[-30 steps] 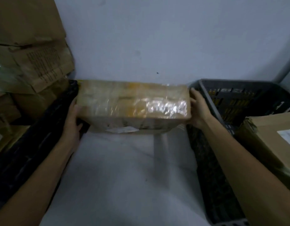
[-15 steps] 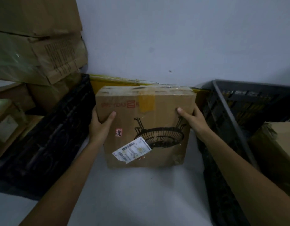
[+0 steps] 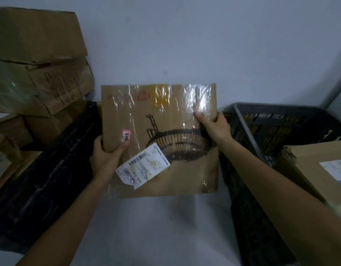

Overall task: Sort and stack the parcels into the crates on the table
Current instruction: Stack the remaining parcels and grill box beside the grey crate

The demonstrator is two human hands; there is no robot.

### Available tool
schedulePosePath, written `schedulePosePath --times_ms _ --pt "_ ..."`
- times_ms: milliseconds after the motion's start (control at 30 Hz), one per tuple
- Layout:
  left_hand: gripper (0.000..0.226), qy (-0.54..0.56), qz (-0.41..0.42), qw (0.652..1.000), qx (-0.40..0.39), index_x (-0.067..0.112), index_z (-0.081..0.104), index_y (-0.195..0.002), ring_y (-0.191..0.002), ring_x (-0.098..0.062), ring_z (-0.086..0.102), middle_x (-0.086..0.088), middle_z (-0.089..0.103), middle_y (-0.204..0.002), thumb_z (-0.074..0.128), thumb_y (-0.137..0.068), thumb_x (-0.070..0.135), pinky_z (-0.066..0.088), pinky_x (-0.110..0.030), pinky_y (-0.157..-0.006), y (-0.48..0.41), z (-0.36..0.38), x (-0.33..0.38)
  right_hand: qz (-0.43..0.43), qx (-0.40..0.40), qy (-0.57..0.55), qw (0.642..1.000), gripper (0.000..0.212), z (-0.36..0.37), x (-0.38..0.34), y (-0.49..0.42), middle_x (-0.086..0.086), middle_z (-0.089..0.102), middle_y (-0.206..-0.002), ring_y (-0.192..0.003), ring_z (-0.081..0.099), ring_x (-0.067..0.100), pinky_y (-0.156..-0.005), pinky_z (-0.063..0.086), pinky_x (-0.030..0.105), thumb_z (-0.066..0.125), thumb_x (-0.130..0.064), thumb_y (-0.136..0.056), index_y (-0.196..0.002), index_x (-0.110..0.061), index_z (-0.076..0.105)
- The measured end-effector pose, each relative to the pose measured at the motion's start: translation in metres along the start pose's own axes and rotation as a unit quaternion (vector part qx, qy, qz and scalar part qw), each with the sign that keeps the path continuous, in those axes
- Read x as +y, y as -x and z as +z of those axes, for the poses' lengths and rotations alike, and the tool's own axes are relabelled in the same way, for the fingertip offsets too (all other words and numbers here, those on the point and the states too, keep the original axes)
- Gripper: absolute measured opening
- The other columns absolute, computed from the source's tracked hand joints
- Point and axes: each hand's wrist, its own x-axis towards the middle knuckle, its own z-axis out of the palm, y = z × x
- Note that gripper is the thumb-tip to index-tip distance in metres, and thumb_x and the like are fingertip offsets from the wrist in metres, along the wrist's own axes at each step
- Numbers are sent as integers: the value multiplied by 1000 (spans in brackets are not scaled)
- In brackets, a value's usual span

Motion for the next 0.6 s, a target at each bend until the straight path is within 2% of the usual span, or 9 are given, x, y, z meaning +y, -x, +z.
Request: schedulePosePath --times_ms 100,200,267,367,467,600 --pt "76 24 52 997 47 25 43 -135 -110 -21 56 -3 56 -129 75 -70 46 48 -35 -89 -5 0 54 -55 32 -12 998 66 -21 -53 -13 0 55 -116 -102 54 15 -81 42 23 63 -52 -83 -130 -11 44" --pt "71 59 114 989 74 23 44 -134 -106 -11 54 1 56 -128 73 -73 45 45 -27 -85 0 2 104 -129 48 -8 990 61 -52 -101 -24 -6 52 -107 -89 52 7 -66 40 9 60 -52 -85 -130 -14 44" --pt "70 81 148 982 81 25 44 -134 -103 -6 53 6 56 -125 72 -74 46 44 -22 -83 7 8 130 -174 63 -6 983 59 -79 -125 -30 -10 52 -105 -86 51 3 -61 38 6 59 -53 -85 -129 -17 45" --pt "70 113 179 975 74 27 43 -134 -103 -2 55 13 56 -121 72 -73 48 46 -17 -84 21 28 164 -215 92 6 972 59 -119 -143 -36 -13 53 -108 -96 53 4 -73 42 10 57 -56 -84 -130 -20 44" --pt "68 122 188 973 54 29 41 -134 -101 -1 51 12 55 -124 70 -76 47 42 -13 -80 40 61 194 -228 117 16 967 56 -165 -140 -43 -14 55 -110 -104 56 7 -91 49 24 56 -57 -84 -127 -22 45" --pt "69 128 212 969 14 28 39 -134 -97 -1 51 8 56 -126 71 -76 46 41 -9 -79 68 113 229 -227 154 -1 962 57 -237 -128 -49 -12 57 -116 -107 57 8 -96 48 29 56 -58 -84 -128 -24 44"
